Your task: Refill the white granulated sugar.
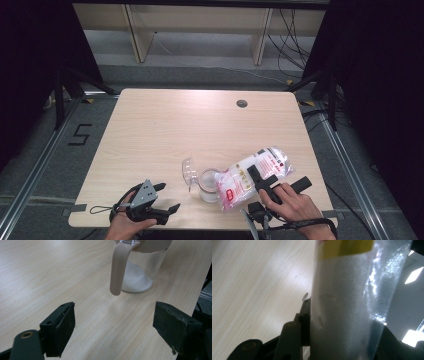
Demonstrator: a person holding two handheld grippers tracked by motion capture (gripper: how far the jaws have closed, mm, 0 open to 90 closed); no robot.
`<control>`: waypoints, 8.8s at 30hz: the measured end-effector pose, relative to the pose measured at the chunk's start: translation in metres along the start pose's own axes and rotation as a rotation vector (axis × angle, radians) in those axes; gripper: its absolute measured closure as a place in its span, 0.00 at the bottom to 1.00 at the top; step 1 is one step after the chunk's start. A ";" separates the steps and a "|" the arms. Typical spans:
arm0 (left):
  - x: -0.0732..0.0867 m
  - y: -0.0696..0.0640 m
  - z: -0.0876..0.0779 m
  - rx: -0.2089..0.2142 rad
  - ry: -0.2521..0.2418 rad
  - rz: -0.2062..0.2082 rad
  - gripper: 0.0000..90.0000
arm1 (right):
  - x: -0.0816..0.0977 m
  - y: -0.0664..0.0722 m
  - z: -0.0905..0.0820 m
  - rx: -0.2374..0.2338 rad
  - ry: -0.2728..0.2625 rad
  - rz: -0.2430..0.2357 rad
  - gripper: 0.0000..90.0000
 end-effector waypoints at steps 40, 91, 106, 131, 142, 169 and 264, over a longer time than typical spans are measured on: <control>0.001 0.000 -0.001 -0.006 0.016 0.001 0.20 | -0.003 0.000 -0.001 -0.032 0.013 -0.028 0.72; 0.001 -0.004 0.001 0.003 0.004 -0.025 0.20 | 0.000 -0.001 -0.002 -0.050 0.009 -0.008 0.74; 0.001 -0.004 0.001 -0.002 -0.001 -0.030 0.20 | 0.002 -0.002 -0.003 -0.040 0.008 -0.011 0.74; 0.001 -0.002 0.000 -0.006 0.002 -0.027 0.20 | 0.003 -0.003 -0.004 -0.033 -0.008 0.023 0.75; 0.001 -0.002 0.000 0.001 0.008 -0.025 0.20 | 0.003 -0.003 -0.004 -0.028 -0.011 0.017 0.76; 0.001 -0.002 0.001 -0.002 0.002 -0.018 0.21 | 0.000 -0.006 -0.006 -0.031 0.001 -0.005 0.76; 0.001 -0.003 0.001 -0.002 -0.004 -0.028 0.21 | 0.000 -0.006 -0.008 -0.048 0.023 -0.031 0.78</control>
Point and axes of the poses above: each handheld gripper's, and its own axes: z roughly forward along the jaws, x roughly out of its underside, y roughly to its left, the point moved 4 cm from there along z, roughly forward along the jaws, and after that the axes turned 5 degrees about z, right-handed, at the moved point
